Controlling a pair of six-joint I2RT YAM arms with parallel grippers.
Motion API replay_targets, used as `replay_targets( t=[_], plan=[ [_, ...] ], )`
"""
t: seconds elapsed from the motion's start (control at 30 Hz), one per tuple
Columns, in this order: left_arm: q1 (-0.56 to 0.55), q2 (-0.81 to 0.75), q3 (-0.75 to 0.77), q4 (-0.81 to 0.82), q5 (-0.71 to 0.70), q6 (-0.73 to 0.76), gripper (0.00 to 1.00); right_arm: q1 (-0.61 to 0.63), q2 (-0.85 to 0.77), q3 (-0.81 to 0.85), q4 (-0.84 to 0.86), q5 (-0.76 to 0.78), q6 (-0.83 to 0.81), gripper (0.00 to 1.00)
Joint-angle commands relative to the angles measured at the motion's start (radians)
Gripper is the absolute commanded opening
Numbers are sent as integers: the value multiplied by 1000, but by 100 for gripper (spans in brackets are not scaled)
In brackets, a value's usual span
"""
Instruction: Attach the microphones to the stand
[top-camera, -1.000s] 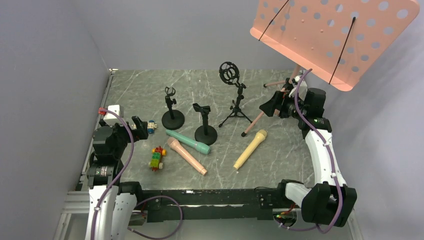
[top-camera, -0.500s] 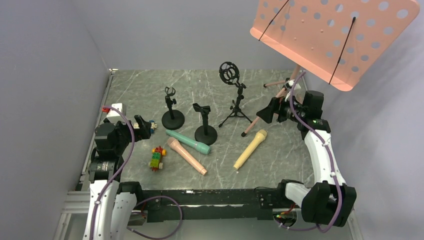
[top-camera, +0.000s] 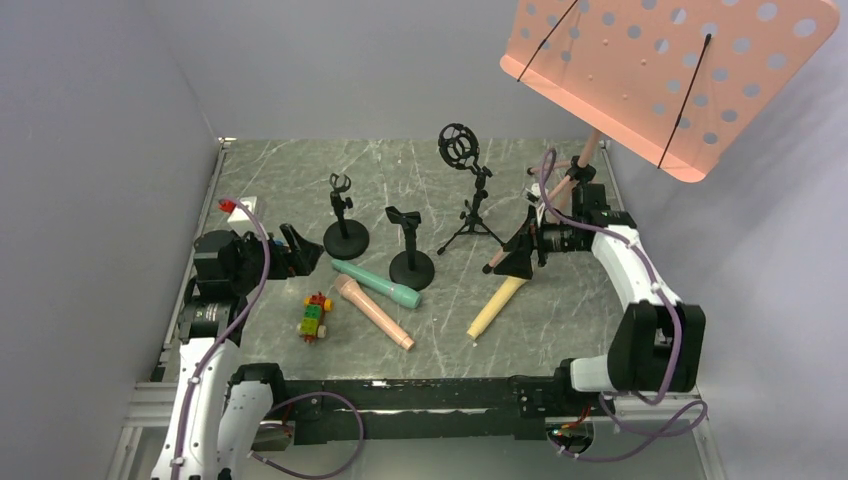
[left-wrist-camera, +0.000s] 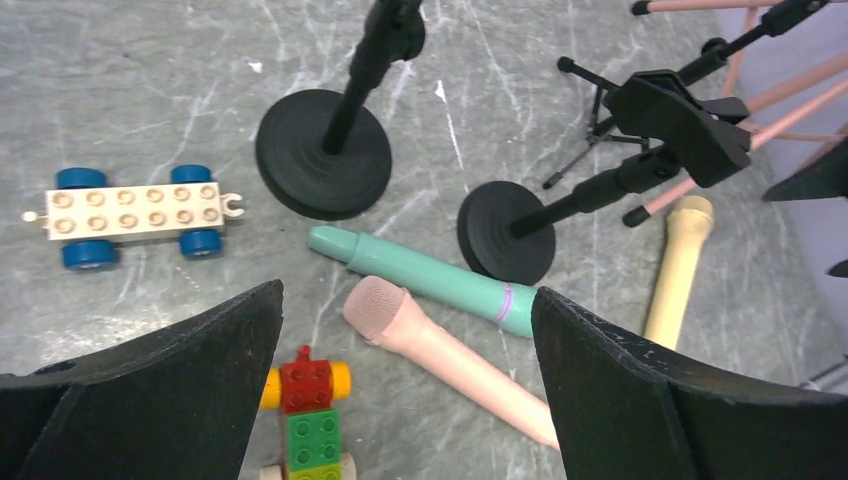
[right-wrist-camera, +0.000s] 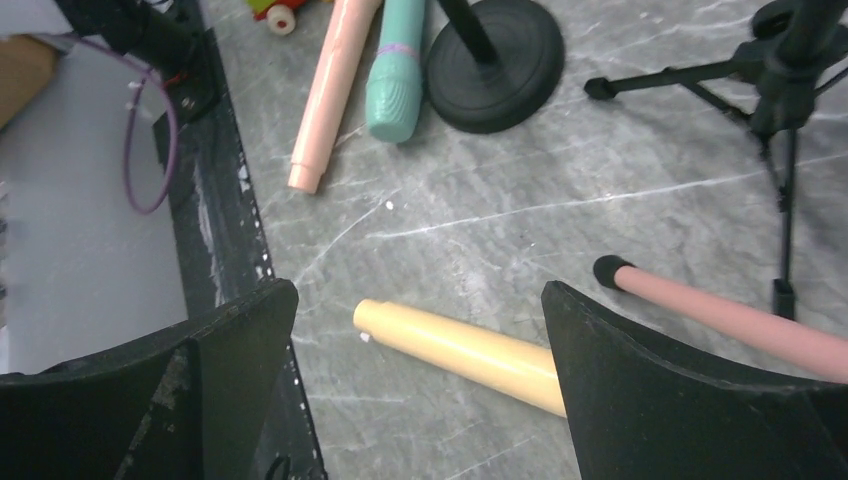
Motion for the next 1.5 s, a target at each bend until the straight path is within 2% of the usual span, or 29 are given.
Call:
replay_targets(
  t=[0.0,0.17,0.37,1.23,1.47],
  plan=[
    [-9,22,42,43,102,-41,99,4,65,78,-228,-99,-257,100],
    [-42,46,57,47,103,-53,99,17,-17,9,-56,-31,-124,100],
    [-146,71,102,26,30,-41,99,26,-163,-106,229,128,94,100],
    [-368,156,217,4,-149,-42,99,26,-154,-96,204,130,70,100],
    [-450,206,268,-27,-269,-55,99,26,-151,-89,189,130,61,100]
  ],
)
